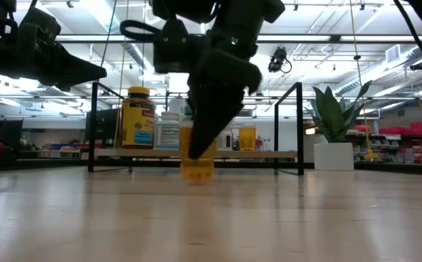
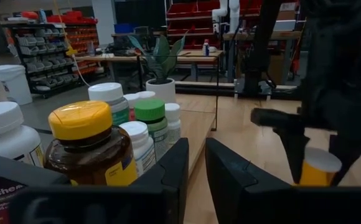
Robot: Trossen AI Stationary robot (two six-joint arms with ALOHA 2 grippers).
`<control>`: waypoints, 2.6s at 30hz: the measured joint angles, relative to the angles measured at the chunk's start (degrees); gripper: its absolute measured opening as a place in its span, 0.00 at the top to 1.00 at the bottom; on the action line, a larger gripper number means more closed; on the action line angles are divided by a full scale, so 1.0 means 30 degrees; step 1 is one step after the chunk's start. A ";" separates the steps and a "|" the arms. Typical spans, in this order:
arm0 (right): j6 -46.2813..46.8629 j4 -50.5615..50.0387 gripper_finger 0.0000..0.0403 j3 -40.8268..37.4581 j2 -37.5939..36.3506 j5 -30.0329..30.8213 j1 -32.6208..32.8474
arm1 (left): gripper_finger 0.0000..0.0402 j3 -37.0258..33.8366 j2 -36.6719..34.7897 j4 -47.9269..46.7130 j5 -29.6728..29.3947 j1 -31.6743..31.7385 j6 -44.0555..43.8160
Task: Pick and place medicine bottles onto shelf by color
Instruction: Put the orange pill bottle on the shelf, then return to Home Position
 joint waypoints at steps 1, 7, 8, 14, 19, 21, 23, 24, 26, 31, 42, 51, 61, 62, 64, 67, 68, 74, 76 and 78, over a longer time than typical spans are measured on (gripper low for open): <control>0.0007 0.0002 0.46 0.0000 -0.0201 0.0003 -0.0100 | 0.84 0.0000 0.0000 -0.0007 0.0007 0.0007 0.0000; 0.0029 -0.0459 0.47 0.0000 -0.1496 0.0055 -0.0824 | 0.85 0.0000 0.0000 0.0066 0.0004 0.0007 0.0001; -0.0014 -0.0651 0.47 0.0000 -0.1738 0.0075 -0.0949 | 0.86 0.0000 0.0000 0.0073 0.0007 0.0000 0.0000; -0.0222 -0.2496 0.47 0.0000 -0.3519 0.0379 -0.1785 | 0.86 0.0000 0.0000 0.0080 0.0007 0.0002 -0.0005; -0.0651 -0.3838 0.47 0.0000 -0.4618 0.0614 -0.2798 | 0.84 0.0000 0.0000 0.0087 0.0007 0.0007 0.0000; -0.0787 -0.4264 0.47 0.0000 -0.4909 0.0897 -0.3267 | 0.84 0.0000 0.0000 0.0087 0.0007 0.0000 -0.0003; -0.0878 -0.4594 0.47 0.0000 -0.5097 0.0903 -0.3763 | 0.84 0.0000 0.0000 0.0095 0.0007 0.0000 0.0001; -0.0935 -0.4721 0.47 0.0000 -0.5165 0.0903 -0.4011 | 0.85 0.0000 0.0000 0.0095 0.0007 0.0000 0.0000; -0.1115 -0.5123 0.47 -0.0002 -0.5213 0.0906 -0.4455 | 0.85 0.0000 0.0000 0.0095 0.0007 0.0000 0.0000; -0.1547 -0.4998 0.47 -0.1499 -0.5431 0.0896 -0.5455 | 0.86 0.0000 0.0000 0.0102 0.0007 0.0004 0.0000; -0.2239 -0.2175 0.47 -0.4815 -0.6495 0.0820 -0.8332 | 0.84 0.0000 0.0000 0.0105 0.0007 0.0002 0.0000; -0.1981 -0.1659 0.47 -0.5592 -0.6517 0.0189 -0.9666 | 0.86 0.0000 0.0000 0.0109 0.0007 0.0007 0.0000; -0.1797 -0.0941 0.44 -0.5712 -0.6517 -0.0155 -0.9826 | 0.84 0.0000 0.0000 0.0109 0.0007 0.0007 0.0000; -0.1753 -0.0946 0.43 -0.5712 -0.6517 -0.0230 -0.9828 | 0.84 0.0000 0.0000 0.0109 0.0007 0.0002 0.0000; -0.1725 -0.0933 0.41 -0.5712 -0.6517 -0.0240 -0.9824 | 0.85 0.0000 0.0000 0.0109 0.0007 0.0003 0.0000; -0.1652 -0.0942 0.38 -0.5712 -0.6517 -0.0239 -0.9835 | 0.86 0.0000 0.0000 0.0109 0.0007 0.0007 0.0000; -0.1653 -0.0938 0.38 -0.5712 -0.6517 -0.0228 -0.9834 | 0.86 0.0000 0.0000 0.0109 0.0007 0.0004 0.0000; -0.1681 -0.1107 0.32 -0.5272 -0.6510 0.0000 -0.9828 | 0.85 0.0004 0.0000 0.0109 0.0007 0.0000 0.0000; -0.1681 -0.1321 0.31 -0.4932 -0.6510 0.0000 -0.9828 | 0.85 0.0000 0.0000 0.0109 0.0007 0.0007 0.0000; -0.1681 -0.1552 0.29 -0.4535 -0.6510 0.0000 -0.9820 | 0.84 0.0000 0.0000 0.0108 0.0007 0.0001 0.0000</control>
